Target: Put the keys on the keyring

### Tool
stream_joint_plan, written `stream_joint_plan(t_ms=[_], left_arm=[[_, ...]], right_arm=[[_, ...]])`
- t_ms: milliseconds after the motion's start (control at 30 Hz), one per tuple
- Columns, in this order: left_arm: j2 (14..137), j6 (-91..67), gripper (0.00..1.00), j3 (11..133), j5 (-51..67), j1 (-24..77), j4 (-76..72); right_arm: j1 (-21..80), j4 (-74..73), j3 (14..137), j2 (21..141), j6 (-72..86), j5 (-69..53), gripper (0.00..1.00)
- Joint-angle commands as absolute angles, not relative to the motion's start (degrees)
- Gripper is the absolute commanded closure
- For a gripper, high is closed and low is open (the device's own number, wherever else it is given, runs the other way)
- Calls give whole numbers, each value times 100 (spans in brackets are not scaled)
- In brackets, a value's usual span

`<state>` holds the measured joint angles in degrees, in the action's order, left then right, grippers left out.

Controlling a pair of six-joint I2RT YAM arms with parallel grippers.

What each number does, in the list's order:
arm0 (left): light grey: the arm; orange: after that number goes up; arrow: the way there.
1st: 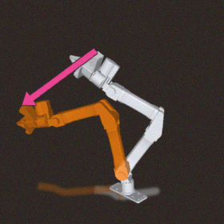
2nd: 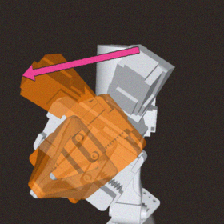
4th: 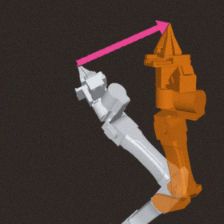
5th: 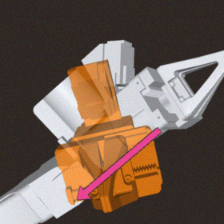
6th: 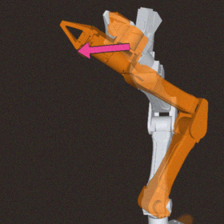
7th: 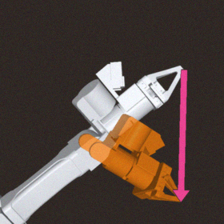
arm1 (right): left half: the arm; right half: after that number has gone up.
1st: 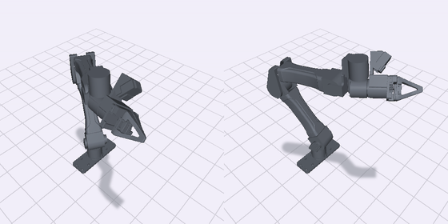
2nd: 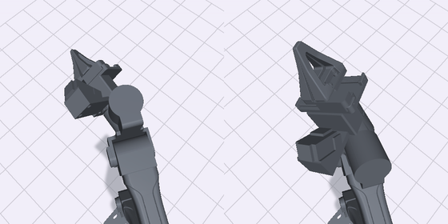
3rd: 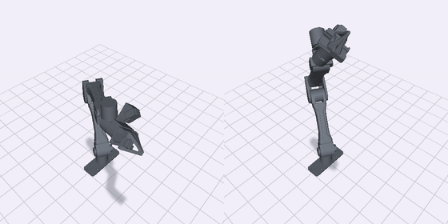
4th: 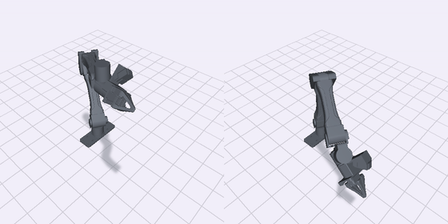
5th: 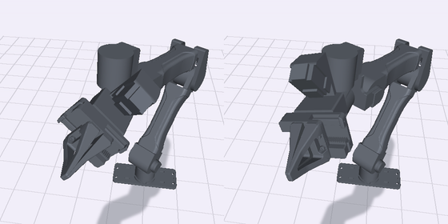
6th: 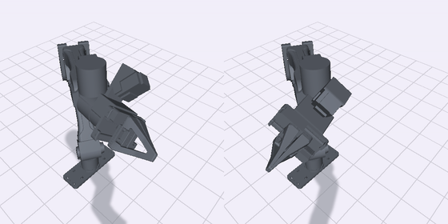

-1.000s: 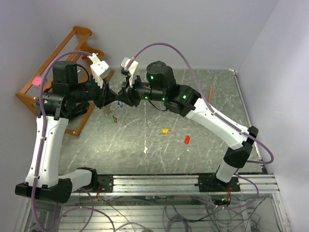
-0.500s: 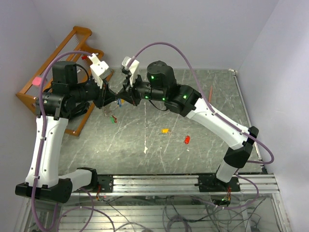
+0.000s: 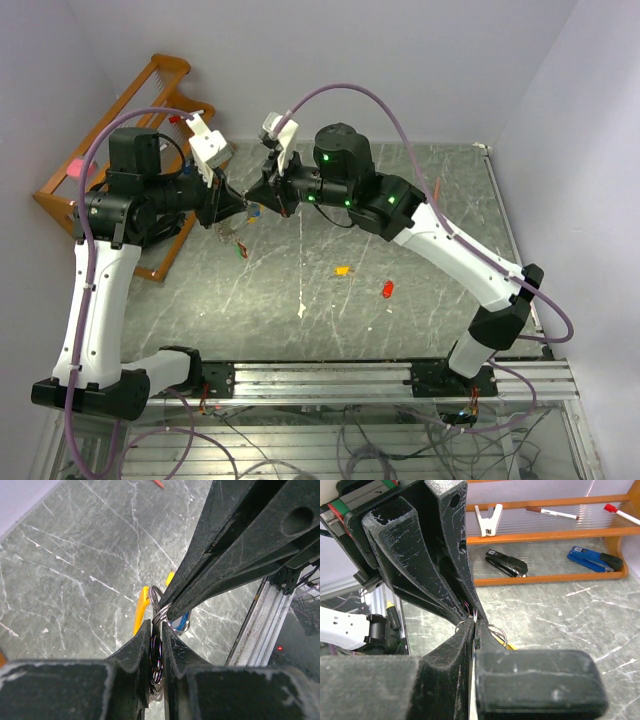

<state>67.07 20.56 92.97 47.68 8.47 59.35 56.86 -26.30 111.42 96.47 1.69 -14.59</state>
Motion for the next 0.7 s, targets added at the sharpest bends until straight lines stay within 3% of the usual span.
stream_joint_plan(t_ms=[0,167,500,667], left_arm=[[6601,2175,92,9475,4994,844,5942],[6633,2171,86,9522,4992,844,5926],[6701,2137,44,9563,4881,844,5909],[6816,2083,39,9598,4868,848,5864]], right_arm=[[5611,-2494,11264,9517,304,-1596,100],[5481,-2671,11508,9659,602,-2009,100],[5190,-4034,12712,10122,1091,-2062,100],[5061,-5302,13778,10685,1300,-2056,100]])
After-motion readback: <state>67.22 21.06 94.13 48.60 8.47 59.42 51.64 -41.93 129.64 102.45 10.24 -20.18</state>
